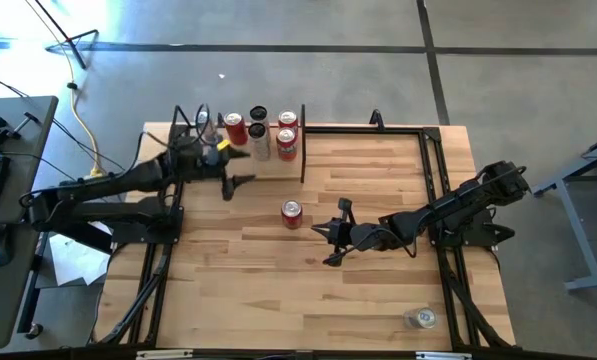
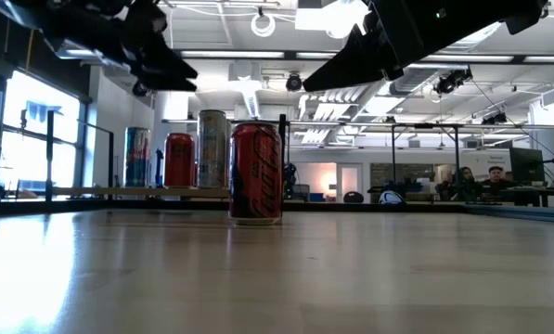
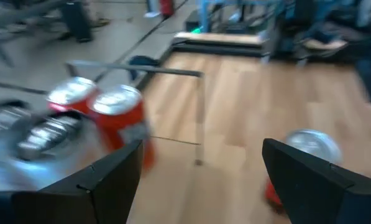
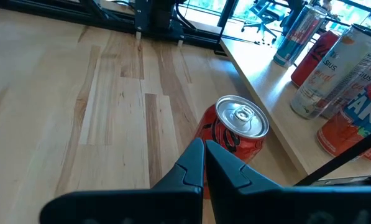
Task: Place canned beverage on shelf
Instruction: Put the red black soda can on the shelf aligned with the other red black soda can on the shelf
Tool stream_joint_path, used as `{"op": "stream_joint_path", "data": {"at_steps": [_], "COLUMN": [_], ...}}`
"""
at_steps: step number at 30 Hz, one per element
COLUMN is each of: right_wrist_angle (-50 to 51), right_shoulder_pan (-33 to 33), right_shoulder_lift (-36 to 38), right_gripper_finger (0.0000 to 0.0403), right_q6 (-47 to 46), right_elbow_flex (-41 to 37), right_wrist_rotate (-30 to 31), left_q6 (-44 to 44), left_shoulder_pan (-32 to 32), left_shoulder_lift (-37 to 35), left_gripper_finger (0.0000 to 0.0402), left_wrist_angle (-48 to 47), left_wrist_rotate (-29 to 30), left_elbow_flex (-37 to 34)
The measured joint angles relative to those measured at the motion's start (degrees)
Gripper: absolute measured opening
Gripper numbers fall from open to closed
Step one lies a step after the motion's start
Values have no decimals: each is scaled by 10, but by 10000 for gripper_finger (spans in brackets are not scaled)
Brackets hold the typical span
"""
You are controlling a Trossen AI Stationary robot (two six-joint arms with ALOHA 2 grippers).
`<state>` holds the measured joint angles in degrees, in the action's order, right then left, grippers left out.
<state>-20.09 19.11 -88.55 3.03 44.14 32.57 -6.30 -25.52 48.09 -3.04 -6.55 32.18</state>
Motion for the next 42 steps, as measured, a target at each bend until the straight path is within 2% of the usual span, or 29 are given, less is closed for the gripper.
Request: {"op": "stream_joint_path", "data": {"at_steps": [3,7,10,14,18,21,27,31,34,36,38,42], "right_wrist_angle": [-4,-4,-3,-9,-25,-76,-133,-154,-186,-195,-206,-196], "right_shoulder_pan": [0,0,0,0,0,-14,-68,-96,-118,-134,-148,-157], "right_shoulder_lift": [0,0,0,0,0,-16,-71,-70,-66,-67,-71,-71], "right_gripper_finger": [0,0,0,0,0,0,0,0,0,0,3,49], "right_q6": [0,0,0,24,49,69,98,118,125,107,73,57], "right_elbow_flex": [0,0,0,0,0,0,-1,-1,0,-1,0,0], "right_wrist_rotate": [0,0,-1,-31,-37,-49,-170,-194,-251,-280,-283,-284], "left_q6": [37,70,68,40,15,-9,-46,-49,-49,-49,-49,-46], "left_shoulder_pan": [14,38,66,111,147,163,170,170,170,170,170,170], "left_shoulder_lift": [-9,-10,-12,-13,-16,-26,-88,-135,-161,-172,-176,-176], "left_gripper_finger": [320,313,289,234,164,109,12,11,12,8,3,2], "left_wrist_angle": [53,130,218,313,320,329,307,279,252,240,235,233], "left_wrist_rotate": [-22,6,31,46,47,49,46,42,42,42,41,40], "left_elbow_flex": [-54,-105,-142,-183,-189,-189,-188,-188,-188,-188,-188,-188]}}
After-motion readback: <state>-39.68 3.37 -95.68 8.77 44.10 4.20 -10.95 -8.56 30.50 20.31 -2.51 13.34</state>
